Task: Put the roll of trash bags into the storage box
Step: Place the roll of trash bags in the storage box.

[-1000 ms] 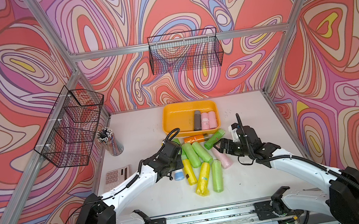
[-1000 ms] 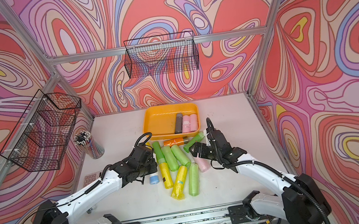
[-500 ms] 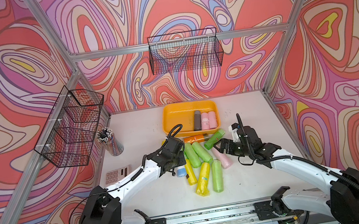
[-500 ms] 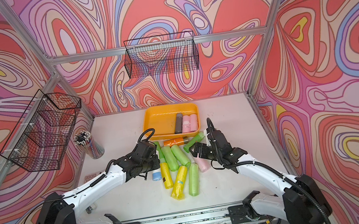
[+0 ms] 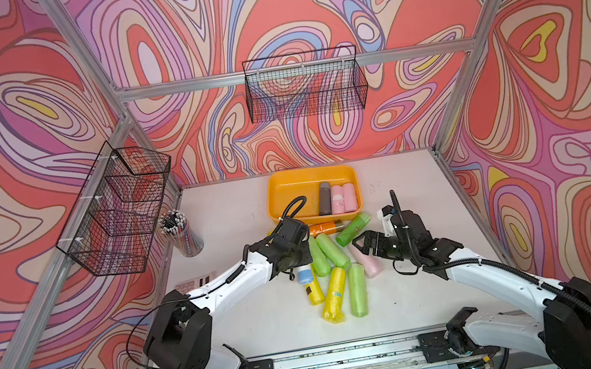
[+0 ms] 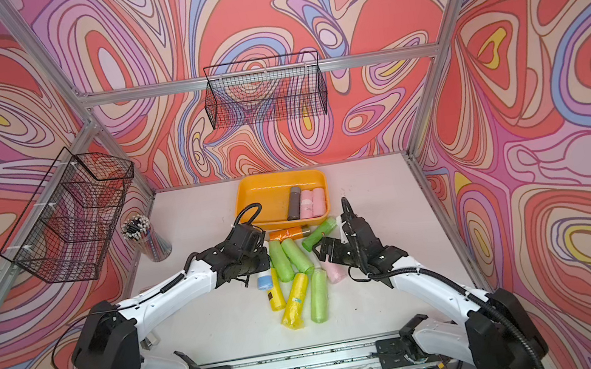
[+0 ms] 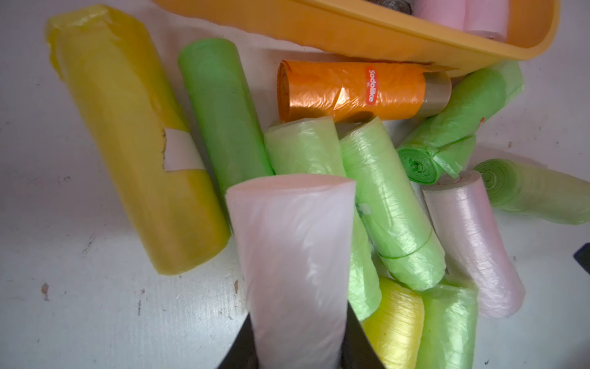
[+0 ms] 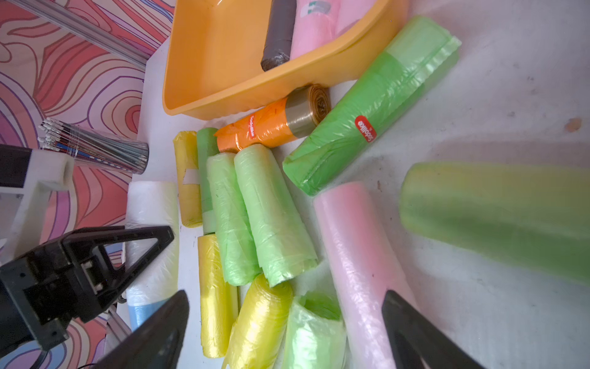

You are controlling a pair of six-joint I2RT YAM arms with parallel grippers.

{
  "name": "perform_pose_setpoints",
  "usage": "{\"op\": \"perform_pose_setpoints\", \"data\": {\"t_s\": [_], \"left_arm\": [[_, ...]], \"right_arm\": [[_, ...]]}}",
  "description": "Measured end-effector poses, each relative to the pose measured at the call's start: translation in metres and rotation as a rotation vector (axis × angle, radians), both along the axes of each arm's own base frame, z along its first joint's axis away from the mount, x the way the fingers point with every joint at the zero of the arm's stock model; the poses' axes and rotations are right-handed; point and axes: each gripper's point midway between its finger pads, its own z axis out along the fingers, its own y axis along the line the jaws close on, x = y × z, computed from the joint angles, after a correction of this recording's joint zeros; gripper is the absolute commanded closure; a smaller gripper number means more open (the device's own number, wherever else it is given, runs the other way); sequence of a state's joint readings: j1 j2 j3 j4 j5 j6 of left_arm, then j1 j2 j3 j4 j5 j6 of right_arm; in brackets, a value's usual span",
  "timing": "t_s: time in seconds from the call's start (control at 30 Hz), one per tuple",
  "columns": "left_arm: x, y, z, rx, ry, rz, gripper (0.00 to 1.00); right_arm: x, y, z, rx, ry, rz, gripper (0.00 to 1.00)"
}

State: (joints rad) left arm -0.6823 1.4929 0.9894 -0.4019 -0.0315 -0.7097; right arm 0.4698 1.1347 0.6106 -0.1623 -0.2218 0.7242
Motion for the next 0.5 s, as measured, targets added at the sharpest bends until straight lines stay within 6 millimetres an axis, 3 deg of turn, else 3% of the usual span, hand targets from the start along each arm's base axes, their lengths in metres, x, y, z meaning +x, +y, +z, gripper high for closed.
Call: {"op": "perform_pose_setpoints", "data": {"t_s": [0.5], "left_arm": [[0.026,-0.03,0.012,-0.032,-0.019,-0.037,1.0]], "right_arm": [[-0.005,0.001,-0.006,0.045,0.0,-0.006,0.04]]}}
